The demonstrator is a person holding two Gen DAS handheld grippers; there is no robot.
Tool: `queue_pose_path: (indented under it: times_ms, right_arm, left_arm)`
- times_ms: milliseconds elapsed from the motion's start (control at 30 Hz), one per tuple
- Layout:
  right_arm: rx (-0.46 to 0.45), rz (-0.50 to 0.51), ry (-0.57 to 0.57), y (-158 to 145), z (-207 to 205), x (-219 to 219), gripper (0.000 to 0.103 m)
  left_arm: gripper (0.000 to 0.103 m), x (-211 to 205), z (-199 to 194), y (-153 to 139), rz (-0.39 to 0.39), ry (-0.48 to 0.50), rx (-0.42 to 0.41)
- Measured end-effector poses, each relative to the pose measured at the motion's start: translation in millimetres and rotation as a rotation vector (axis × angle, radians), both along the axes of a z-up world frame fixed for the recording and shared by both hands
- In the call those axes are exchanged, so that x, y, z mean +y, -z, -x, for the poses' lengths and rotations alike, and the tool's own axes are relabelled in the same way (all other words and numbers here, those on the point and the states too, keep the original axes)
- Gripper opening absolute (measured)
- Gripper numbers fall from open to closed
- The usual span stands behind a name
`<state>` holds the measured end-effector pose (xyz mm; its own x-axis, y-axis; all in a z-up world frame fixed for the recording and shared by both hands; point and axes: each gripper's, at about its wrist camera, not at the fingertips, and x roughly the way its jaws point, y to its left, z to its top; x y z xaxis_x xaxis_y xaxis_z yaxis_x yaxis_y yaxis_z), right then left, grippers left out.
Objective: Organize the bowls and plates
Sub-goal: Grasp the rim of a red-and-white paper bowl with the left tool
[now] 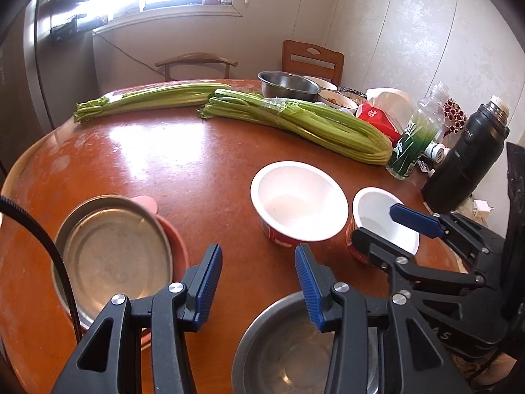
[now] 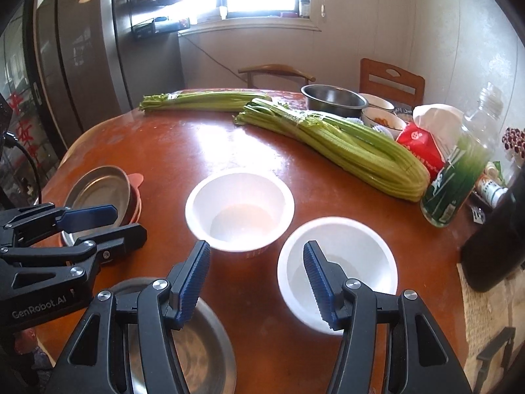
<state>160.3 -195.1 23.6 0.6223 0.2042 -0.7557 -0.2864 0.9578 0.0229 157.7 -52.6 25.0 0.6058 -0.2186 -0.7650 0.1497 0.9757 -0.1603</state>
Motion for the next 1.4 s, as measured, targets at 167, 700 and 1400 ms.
queue_pose_path:
  times_ms: [167,700,1400]
  right_arm:
    - [0.018,0.044,0.025,10.2,-29.1,-1.3,0.061]
    - [0.062,0.135,-0.027,41.0,-71.8,11.8,0.054]
    - [0.059,0.070,-0.096,28.9,-55.3,27.8,0.043]
  left_arm:
    - [0.046,-1.8,-24.1,0.2,0.018,0.003,0.019]
    - [0.046,-7.8,-73.0,32.9,0.076,0.011,0.123]
    - [0.037,2.9,-77.2,36.8,0.173,0.004,0.162]
